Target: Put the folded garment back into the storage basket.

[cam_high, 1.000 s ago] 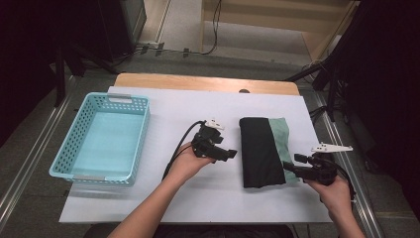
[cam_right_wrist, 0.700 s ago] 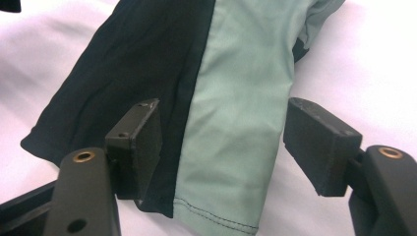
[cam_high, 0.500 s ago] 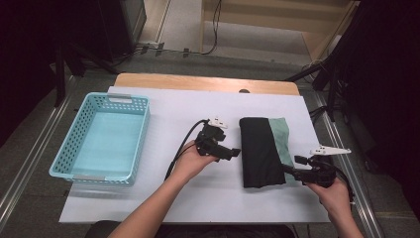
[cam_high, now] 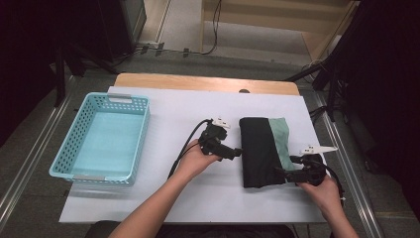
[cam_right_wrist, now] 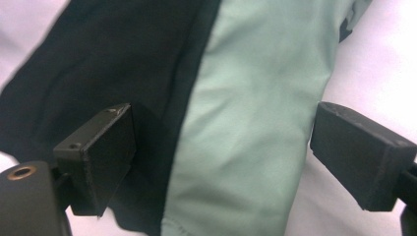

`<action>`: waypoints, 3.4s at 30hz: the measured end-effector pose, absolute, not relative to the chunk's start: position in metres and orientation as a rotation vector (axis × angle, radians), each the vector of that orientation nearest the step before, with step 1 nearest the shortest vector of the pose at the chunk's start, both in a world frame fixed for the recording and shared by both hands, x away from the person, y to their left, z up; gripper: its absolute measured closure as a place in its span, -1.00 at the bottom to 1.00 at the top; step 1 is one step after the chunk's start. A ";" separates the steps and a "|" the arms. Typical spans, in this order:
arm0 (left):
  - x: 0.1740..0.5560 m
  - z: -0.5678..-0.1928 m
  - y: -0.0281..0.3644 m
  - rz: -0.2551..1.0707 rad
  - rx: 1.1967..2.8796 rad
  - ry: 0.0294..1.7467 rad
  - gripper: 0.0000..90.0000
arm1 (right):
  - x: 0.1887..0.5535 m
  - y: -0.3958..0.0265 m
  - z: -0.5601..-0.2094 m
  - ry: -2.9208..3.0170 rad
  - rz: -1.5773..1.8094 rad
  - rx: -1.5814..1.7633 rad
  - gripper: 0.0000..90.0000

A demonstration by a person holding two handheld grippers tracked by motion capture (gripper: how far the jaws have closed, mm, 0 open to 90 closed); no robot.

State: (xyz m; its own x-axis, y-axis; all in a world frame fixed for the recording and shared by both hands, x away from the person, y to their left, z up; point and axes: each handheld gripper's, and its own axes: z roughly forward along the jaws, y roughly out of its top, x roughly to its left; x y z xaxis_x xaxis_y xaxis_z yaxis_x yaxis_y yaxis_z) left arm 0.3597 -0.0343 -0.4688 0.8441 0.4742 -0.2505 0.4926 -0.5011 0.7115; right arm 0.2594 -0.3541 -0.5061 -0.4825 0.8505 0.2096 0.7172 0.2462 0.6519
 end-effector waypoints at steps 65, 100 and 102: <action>0.381 -0.508 -0.086 -0.128 2.170 0.786 0.31 | 0.269 -0.322 -0.507 2.366 0.946 1.602 0.71; 0.377 -0.453 -0.039 -0.174 2.116 0.791 0.74 | 0.263 -0.296 -0.463 2.369 1.125 1.528 0.74; 0.376 -0.451 -0.032 -0.189 2.097 0.796 0.74 | 0.263 -0.292 -0.462 2.375 1.132 1.519 0.74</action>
